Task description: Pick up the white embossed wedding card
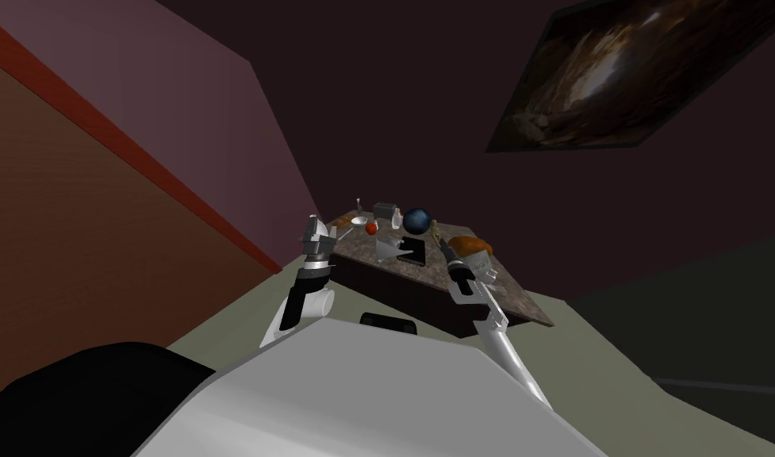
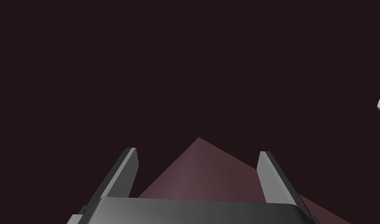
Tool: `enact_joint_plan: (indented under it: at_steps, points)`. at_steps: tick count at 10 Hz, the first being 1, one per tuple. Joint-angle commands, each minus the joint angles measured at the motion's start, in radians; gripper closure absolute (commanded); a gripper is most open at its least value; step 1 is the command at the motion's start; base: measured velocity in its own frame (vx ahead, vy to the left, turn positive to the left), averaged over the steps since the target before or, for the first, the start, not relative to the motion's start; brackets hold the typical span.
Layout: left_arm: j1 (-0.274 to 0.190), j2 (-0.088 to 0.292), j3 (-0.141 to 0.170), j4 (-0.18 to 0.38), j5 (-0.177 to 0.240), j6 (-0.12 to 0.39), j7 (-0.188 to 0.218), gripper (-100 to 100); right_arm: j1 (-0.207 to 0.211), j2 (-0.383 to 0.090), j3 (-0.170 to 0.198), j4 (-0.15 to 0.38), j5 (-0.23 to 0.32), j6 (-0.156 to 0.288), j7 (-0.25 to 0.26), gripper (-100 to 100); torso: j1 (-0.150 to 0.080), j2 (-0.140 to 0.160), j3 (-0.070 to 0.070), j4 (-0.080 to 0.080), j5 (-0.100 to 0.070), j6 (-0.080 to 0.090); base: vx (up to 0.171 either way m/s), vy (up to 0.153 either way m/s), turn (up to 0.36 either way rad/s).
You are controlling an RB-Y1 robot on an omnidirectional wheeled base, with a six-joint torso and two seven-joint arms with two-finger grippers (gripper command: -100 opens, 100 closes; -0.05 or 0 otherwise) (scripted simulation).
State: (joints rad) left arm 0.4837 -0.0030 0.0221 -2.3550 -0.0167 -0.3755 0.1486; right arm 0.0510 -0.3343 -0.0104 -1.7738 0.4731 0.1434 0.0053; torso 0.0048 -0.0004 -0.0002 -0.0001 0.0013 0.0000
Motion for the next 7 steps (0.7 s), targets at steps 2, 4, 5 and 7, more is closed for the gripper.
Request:
enact_joint_plan:
  at_steps: [2,4,5,7]
  points:
    - [0.000,0.000,0.000,0.000,0.000,0.000,0.000,0,-0.043,-0.029,-0.008,0.083,0.065,0.071,0.023,-100,-0.001,0.000,0.000,0.000,0.000,0.001,0.004,0.061,0.053]
    - [0.000,0.000,0.000,0.000,0.000,0.000,0.000,0,-0.043,-0.029,-0.008,0.111,0.070,0.094,0.023,-100,-0.001,0.000,0.000,0.000,0.000,0.000,0.007,0.046,0.016]
    - [0.000,0.000,0.000,0.000,0.000,0.000,0.000,0,-0.068,-0.046,-0.013,0.151,0.114,0.139,0.038,-100,-0.003,0.001,0.000,0.000,-0.001,0.001,0.012,0.044,0.079]
    - [0.000,0.000,0.000,0.000,0.000,0.000,0.000,0,-0.093,-0.063,-0.019,0.196,0.158,0.185,0.053,-100,-0.002,0.000,0.000,0.000,-0.001,0.001,0.009,0.056,0.055]
